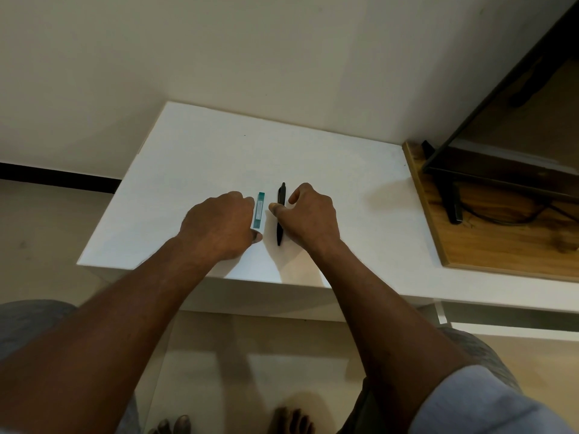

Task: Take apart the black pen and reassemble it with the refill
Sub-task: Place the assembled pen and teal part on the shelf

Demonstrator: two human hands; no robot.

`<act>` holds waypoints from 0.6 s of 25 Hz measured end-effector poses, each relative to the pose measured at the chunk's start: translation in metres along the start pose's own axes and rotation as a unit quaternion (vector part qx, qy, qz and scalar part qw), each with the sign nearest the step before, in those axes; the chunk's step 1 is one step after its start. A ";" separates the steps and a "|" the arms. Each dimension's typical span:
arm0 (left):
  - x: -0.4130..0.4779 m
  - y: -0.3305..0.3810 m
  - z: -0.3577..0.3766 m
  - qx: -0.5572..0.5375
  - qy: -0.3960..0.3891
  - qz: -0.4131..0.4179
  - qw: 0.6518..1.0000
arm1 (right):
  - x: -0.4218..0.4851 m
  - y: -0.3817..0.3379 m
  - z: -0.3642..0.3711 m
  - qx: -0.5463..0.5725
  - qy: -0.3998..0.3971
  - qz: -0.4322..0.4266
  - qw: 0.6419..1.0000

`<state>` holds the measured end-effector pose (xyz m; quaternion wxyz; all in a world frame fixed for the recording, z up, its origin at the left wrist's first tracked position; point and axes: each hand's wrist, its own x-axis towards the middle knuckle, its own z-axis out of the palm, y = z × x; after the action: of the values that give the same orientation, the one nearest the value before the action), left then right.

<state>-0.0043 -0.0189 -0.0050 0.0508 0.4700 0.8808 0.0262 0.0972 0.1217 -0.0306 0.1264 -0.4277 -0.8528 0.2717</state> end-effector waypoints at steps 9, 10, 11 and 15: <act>-0.009 0.005 -0.006 0.006 0.008 -0.002 1.000 | -0.008 -0.003 -0.002 -0.026 -0.006 -0.004 1.000; -0.011 0.006 -0.006 0.010 0.011 -0.002 1.000 | -0.009 -0.004 -0.002 -0.029 -0.008 -0.004 1.000; -0.012 0.007 -0.007 0.015 0.017 0.000 1.000 | -0.010 -0.004 -0.002 -0.033 -0.008 -0.004 0.999; -0.017 0.010 -0.008 0.027 0.016 0.003 0.999 | -0.020 -0.005 -0.004 -0.044 -0.009 -0.004 0.999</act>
<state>0.0123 -0.0273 0.0047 0.0235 0.4737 0.8803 0.0098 0.1074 0.1043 -0.0241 0.1013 -0.4269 -0.8667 0.2373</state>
